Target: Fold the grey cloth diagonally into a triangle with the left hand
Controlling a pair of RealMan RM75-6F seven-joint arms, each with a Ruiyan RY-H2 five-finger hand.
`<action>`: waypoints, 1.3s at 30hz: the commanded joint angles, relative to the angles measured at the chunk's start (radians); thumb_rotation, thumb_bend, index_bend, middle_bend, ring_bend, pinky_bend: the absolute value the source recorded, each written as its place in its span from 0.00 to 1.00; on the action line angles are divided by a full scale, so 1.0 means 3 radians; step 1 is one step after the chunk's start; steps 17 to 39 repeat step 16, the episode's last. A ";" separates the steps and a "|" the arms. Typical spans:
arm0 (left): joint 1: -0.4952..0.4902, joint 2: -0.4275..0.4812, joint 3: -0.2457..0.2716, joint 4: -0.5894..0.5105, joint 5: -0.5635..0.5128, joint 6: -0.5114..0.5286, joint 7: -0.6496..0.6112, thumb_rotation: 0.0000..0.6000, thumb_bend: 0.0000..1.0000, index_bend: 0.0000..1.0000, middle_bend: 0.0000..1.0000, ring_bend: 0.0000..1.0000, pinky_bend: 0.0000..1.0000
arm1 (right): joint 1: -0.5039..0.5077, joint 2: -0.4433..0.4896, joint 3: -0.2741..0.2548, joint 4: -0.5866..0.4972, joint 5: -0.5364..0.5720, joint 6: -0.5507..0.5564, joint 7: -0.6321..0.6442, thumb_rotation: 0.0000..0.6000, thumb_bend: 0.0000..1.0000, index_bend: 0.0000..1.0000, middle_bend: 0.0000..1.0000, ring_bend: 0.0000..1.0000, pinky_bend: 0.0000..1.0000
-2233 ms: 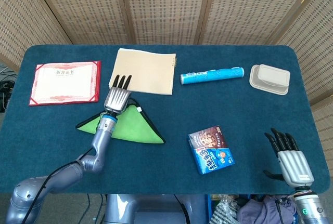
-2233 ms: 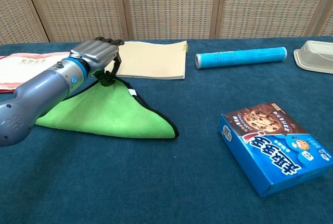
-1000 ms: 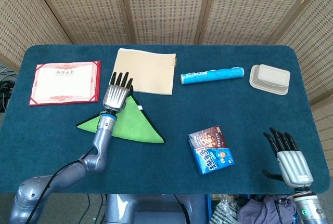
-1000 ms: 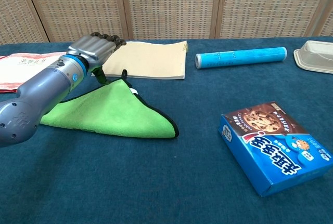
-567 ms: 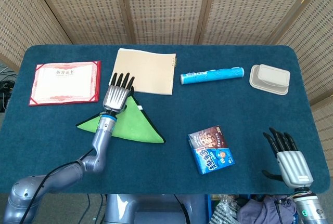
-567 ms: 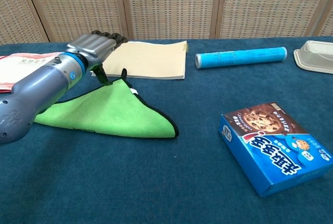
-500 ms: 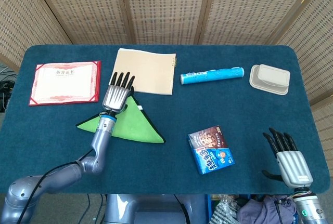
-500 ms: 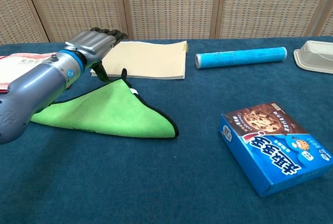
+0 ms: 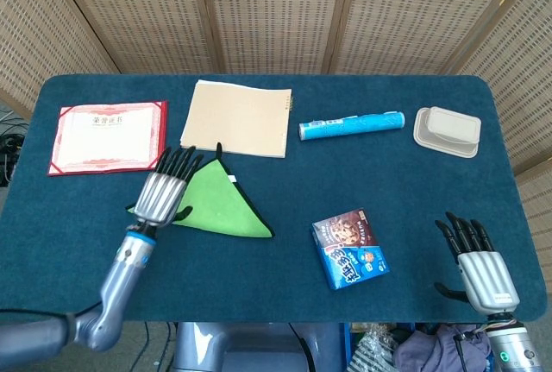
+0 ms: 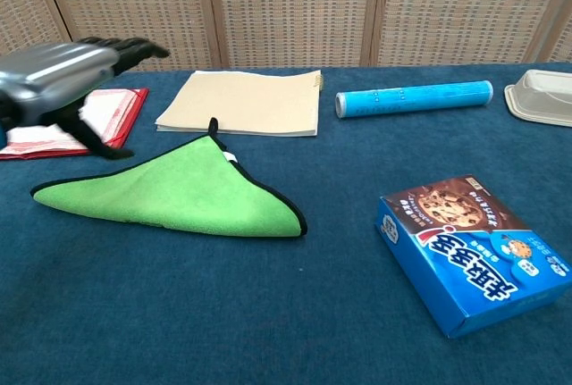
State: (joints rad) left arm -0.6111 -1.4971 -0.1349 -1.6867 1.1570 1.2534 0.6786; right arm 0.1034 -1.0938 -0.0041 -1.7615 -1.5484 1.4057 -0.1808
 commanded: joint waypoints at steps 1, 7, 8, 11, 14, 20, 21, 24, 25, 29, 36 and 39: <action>0.0545 0.0491 0.0631 -0.0549 0.0347 0.0446 0.0200 1.00 0.22 0.00 0.00 0.00 0.00 | -0.0011 -0.0011 0.0002 -0.0021 0.0000 0.0021 -0.0063 1.00 0.00 0.00 0.00 0.00 0.00; 0.0922 0.0565 0.0974 -0.0566 0.0668 0.0789 -0.0018 1.00 0.22 0.00 0.00 0.00 0.00 | -0.0024 -0.0039 0.0024 -0.0035 0.0026 0.0055 -0.0170 1.00 0.00 0.00 0.00 0.00 0.00; 0.0966 0.0576 0.0999 -0.0560 0.0707 0.0835 -0.0043 1.00 0.22 0.00 0.00 0.00 0.00 | -0.0025 -0.0047 0.0032 -0.0030 0.0035 0.0062 -0.0179 1.00 0.00 0.00 0.00 0.00 0.00; 0.1046 0.0627 0.1037 -0.0572 0.0808 0.0928 -0.0085 1.00 0.22 0.00 0.00 0.00 0.00 | -0.0029 -0.0063 0.0048 -0.0010 0.0066 0.0067 -0.0192 1.00 0.00 0.00 0.00 0.00 0.00; 0.1106 0.0678 0.1044 -0.0598 0.0897 0.0979 -0.0126 1.00 0.22 0.00 0.00 0.00 0.00 | -0.0031 -0.0080 0.0062 0.0027 0.0109 0.0062 -0.0213 1.00 0.00 0.00 0.00 0.00 0.00; 0.1125 0.0699 0.1036 -0.0602 0.0930 0.0964 -0.0147 1.00 0.22 0.00 0.00 0.00 0.00 | -0.0026 -0.0088 0.0065 0.0038 0.0128 0.0045 -0.0218 1.00 0.00 0.00 0.00 0.00 0.00; 0.1125 0.0699 0.1036 -0.0602 0.0930 0.0964 -0.0147 1.00 0.22 0.00 0.00 0.00 0.00 | -0.0026 -0.0088 0.0065 0.0038 0.0128 0.0045 -0.0218 1.00 0.00 0.00 0.00 0.00 0.00; 0.1125 0.0699 0.1036 -0.0602 0.0930 0.0964 -0.0147 1.00 0.22 0.00 0.00 0.00 0.00 | -0.0026 -0.0088 0.0065 0.0038 0.0128 0.0045 -0.0218 1.00 0.00 0.00 0.00 0.00 0.00; 0.1125 0.0699 0.1036 -0.0602 0.0930 0.0964 -0.0147 1.00 0.22 0.00 0.00 0.00 0.00 | -0.0026 -0.0088 0.0065 0.0038 0.0128 0.0045 -0.0218 1.00 0.00 0.00 0.00 0.00 0.00; 0.1125 0.0699 0.1036 -0.0602 0.0930 0.0964 -0.0147 1.00 0.22 0.00 0.00 0.00 0.00 | -0.0026 -0.0088 0.0065 0.0038 0.0128 0.0045 -0.0218 1.00 0.00 0.00 0.00 0.00 0.00; 0.1125 0.0699 0.1036 -0.0602 0.0930 0.0964 -0.0147 1.00 0.22 0.00 0.00 0.00 0.00 | -0.0026 -0.0088 0.0065 0.0038 0.0128 0.0045 -0.0218 1.00 0.00 0.00 0.00 0.00 0.00; 0.1125 0.0699 0.1036 -0.0602 0.0930 0.0964 -0.0147 1.00 0.22 0.00 0.00 0.00 0.00 | -0.0026 -0.0088 0.0065 0.0038 0.0128 0.0045 -0.0218 1.00 0.00 0.00 0.00 0.00 0.00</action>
